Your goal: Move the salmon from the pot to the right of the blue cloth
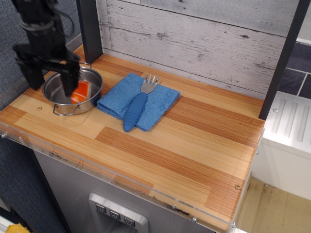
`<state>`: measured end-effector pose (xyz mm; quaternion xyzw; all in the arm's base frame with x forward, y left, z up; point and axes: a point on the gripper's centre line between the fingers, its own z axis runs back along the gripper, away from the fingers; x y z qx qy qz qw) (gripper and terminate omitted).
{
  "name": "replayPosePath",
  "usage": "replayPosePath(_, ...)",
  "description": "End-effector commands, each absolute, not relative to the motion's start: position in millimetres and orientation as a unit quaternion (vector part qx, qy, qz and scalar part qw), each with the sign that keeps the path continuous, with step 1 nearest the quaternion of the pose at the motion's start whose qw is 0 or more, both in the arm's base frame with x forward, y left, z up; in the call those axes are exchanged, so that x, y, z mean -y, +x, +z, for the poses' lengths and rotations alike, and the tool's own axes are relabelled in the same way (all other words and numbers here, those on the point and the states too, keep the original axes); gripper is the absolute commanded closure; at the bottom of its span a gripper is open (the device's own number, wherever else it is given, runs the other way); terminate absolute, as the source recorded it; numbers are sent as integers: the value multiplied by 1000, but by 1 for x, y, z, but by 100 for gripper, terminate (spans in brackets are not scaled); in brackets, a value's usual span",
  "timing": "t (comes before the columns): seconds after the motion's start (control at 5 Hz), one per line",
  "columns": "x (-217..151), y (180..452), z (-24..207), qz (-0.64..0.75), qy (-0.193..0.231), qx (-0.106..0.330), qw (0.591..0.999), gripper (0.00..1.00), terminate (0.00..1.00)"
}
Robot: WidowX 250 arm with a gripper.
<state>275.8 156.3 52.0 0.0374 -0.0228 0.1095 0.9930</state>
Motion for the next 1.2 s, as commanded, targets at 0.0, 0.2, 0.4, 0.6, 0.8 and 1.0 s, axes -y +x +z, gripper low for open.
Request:
replayPosePath(0.0,-149,302,53,109,57,36,992,0,0)
replayPosePath(0.2,-145,310,54,113,58,44,991,0,0)
replayPosePath(0.4,-146,316,46,119,58,38,990,0,0)
replayPosePath(0.6,-150,314,30,119,64,14,991,0,0)
replayPosePath(0.8,-150,312,23,120,66,2,991,0,0)
replayPosePath(1.0,-150,312,35,119,64,13,991,100,0)
